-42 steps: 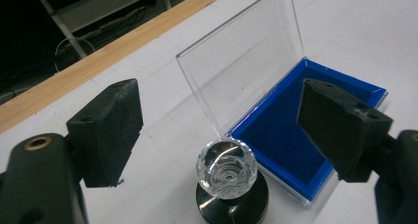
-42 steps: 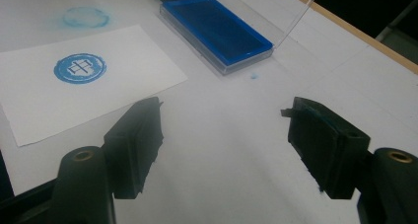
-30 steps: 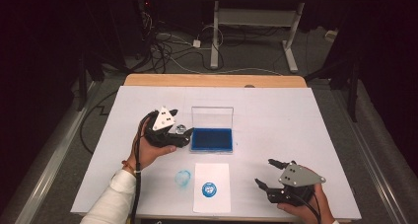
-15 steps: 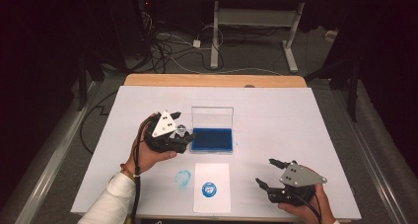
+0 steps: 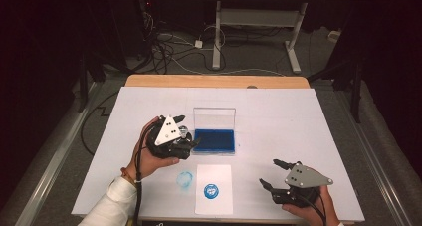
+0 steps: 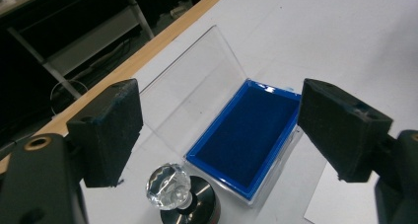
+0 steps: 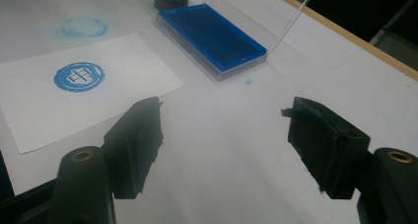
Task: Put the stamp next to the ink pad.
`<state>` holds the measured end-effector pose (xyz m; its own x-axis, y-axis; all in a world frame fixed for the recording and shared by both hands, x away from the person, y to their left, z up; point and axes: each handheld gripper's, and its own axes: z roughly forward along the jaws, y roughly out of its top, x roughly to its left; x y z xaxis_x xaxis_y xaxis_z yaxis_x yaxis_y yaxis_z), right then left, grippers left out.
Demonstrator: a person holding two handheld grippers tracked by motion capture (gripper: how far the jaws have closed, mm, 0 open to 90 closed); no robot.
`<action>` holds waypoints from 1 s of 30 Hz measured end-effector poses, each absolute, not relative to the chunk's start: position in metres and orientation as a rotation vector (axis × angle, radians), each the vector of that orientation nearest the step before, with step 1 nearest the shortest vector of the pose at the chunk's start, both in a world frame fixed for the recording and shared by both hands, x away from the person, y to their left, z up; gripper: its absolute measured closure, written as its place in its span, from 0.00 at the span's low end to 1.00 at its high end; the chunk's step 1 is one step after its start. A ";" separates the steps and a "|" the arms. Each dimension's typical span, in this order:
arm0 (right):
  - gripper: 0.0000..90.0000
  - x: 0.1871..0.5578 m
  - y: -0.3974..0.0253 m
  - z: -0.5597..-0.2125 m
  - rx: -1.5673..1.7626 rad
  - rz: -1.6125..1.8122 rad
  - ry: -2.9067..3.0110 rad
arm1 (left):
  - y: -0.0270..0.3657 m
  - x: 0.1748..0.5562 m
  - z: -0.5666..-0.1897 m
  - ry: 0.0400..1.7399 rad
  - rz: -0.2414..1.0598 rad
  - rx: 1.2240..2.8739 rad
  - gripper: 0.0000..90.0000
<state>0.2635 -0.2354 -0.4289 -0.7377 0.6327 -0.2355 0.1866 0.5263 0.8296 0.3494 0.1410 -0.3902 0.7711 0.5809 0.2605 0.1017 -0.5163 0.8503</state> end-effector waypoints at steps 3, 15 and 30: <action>0.32 0.264 -0.236 -0.429 0.668 1.136 2.238 | 0.140 0.347 -0.390 0.501 0.667 2.058 0.19; 0.32 0.264 -0.237 -0.428 0.672 1.130 2.237 | 0.139 0.335 -0.389 0.439 0.665 2.074 0.19; 0.32 0.264 -0.239 -0.427 0.676 1.126 2.226 | 0.139 0.319 -0.395 0.395 0.717 2.085 0.19</action>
<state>0.2638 -0.2390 -0.4270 -0.7223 0.6467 -0.2451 0.1859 0.5229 0.8318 0.3188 0.1395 -0.3953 0.7835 0.5173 0.3442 0.0150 -0.5696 0.8218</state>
